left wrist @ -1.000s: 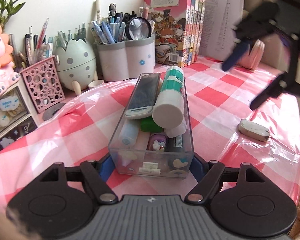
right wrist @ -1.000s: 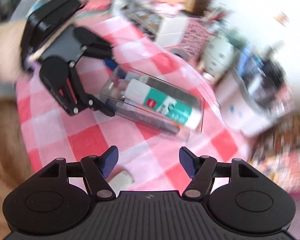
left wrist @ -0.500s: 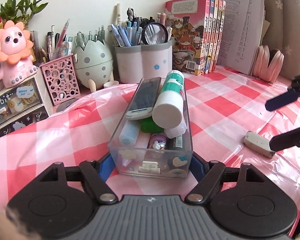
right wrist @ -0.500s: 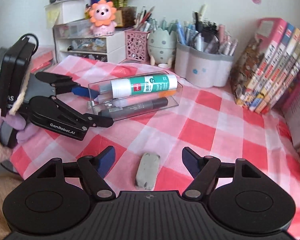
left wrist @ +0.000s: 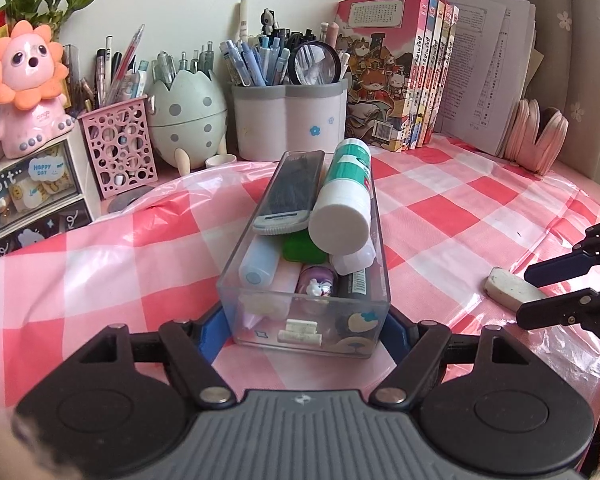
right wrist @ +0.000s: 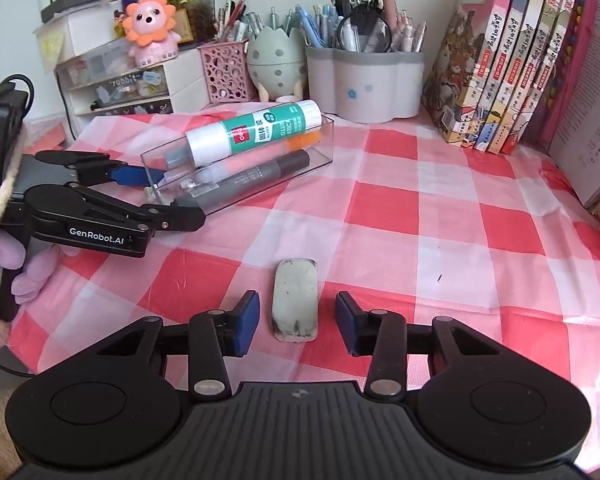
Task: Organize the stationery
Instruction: 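Move the right gripper to the white eraser and grasp it, then carry the white eraser with the right gripper and drop it into the box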
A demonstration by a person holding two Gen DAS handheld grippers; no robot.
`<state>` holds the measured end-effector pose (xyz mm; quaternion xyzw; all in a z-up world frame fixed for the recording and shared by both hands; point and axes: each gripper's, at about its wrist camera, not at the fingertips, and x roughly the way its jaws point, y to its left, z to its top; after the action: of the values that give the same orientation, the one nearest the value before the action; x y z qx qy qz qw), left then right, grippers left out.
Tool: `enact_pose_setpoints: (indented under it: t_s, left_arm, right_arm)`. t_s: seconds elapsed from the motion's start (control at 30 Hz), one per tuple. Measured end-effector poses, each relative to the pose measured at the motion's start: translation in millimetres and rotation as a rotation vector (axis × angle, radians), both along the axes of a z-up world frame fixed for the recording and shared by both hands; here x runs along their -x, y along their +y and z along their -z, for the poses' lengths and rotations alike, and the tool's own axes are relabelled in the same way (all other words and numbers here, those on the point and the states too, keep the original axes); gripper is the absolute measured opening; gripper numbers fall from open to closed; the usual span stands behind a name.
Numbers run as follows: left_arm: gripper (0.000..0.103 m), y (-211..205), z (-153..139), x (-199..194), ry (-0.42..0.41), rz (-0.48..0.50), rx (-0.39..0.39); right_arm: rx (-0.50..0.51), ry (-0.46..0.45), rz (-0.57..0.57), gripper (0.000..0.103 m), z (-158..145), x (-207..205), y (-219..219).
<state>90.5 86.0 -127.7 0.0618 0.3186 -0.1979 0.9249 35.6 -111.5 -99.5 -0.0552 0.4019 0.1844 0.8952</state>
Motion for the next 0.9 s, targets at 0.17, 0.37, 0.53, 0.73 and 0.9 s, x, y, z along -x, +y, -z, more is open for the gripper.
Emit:
enact_pose_setpoints:
  t_s: [0.17,0.37,0.53,0.73,0.9]
  left_arm:
    - [0.052,0,0,0,0.000,0.000,0.000]
    - [0.052,0,0,0,0.000,0.000,0.000]
    - [0.052,0,0,0,0.000,0.000,0.000]
    - [0.052,1,0,0,0.000,0.001,0.000]
    - [0.052,1,1,0,0.000,0.001,0.000]
  right_arm:
    - [0.014,-0.024,0.009,0.024,0,2,2]
    - [-0.032,-0.028,0.004,0.023,-3,1,-1]
    - [-0.155,-0.035,-0.042,0.023,-21,-8,-2]
    - [-0.220,-0.038,-0.164,0.023,-42,-25,30]
    - [-0.219,-0.018,-0.245,0.023,-48,-43,59]
